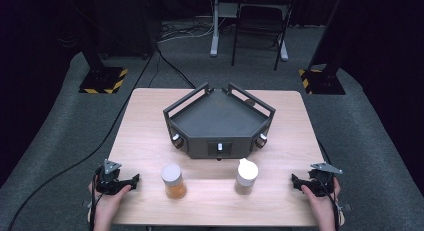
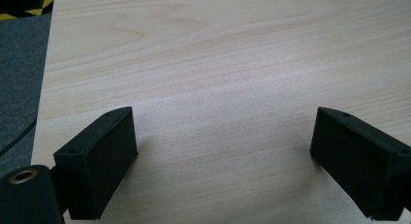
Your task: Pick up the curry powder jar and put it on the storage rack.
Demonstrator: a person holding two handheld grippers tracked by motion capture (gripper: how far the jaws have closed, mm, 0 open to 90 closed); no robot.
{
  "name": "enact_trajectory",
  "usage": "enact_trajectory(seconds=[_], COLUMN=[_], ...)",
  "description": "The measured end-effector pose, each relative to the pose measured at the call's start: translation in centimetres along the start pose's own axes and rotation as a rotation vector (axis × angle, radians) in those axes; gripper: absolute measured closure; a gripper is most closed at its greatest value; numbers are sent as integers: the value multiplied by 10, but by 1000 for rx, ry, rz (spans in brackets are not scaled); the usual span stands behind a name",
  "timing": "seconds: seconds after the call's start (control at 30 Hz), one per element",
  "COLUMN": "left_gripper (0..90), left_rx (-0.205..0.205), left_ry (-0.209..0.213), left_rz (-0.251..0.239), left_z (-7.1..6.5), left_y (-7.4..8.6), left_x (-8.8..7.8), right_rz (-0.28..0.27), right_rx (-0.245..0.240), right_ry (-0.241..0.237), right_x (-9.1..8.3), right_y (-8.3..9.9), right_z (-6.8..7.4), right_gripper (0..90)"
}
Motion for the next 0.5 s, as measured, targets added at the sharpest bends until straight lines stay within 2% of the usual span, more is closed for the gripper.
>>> enact_trajectory(seconds=[0.5], left_gripper=[90], left_rx=[0], left_ry=[0], left_rz=[0], left_z=[0], left_y=[0], left_x=[0], right_rz=[3], right_rx=[-2], right_ry=[-1], right_x=[0], right_y=[0], right_z=[0], right_gripper=[27])
Point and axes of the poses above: each handheld gripper's, and its own axes: x roughly forward along the jaws, y roughly out of its underside, z roughly to its left, the point moved 5 cm from there along x, roughly forward along the jaws, and after that the axes turned 12 degrees about -y, right-handed, at the moved point
